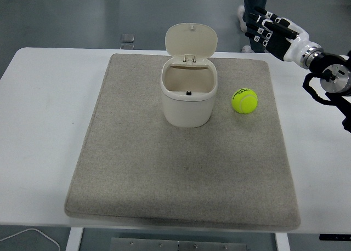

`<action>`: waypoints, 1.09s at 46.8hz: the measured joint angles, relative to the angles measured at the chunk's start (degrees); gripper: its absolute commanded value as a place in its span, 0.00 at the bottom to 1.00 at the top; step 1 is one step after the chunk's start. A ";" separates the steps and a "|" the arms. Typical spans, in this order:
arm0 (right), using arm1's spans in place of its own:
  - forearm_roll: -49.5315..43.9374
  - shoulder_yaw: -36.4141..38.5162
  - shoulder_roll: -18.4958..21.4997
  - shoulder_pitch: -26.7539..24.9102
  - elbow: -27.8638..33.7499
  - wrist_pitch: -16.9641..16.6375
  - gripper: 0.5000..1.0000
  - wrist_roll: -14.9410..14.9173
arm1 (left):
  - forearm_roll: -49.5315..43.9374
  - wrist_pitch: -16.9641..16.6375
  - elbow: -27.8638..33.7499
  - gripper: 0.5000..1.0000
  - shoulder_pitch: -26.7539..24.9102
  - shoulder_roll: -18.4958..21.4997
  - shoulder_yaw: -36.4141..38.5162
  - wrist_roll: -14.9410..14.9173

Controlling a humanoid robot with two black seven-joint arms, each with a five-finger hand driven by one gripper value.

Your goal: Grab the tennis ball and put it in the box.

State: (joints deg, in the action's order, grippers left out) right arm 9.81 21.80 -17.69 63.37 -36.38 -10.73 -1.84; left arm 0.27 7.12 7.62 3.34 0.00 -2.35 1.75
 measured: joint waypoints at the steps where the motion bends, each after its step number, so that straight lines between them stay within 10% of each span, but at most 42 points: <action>1: -0.02 0.00 0.02 0.00 0.00 0.01 0.85 0.00 | 0.00 0.00 -0.03 0.99 0.00 0.00 0.00 0.00; 51: -4.76 -0.94 -0.37 0.60 0.51 -0.65 0.85 -0.18 | 0.00 0.00 -0.59 0.99 -0.18 0.00 -0.05 0.02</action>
State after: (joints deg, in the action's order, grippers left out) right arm 5.05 20.86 -18.06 63.97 -35.87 -11.38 -2.02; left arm 0.27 7.12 7.03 3.16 0.00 -2.41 1.77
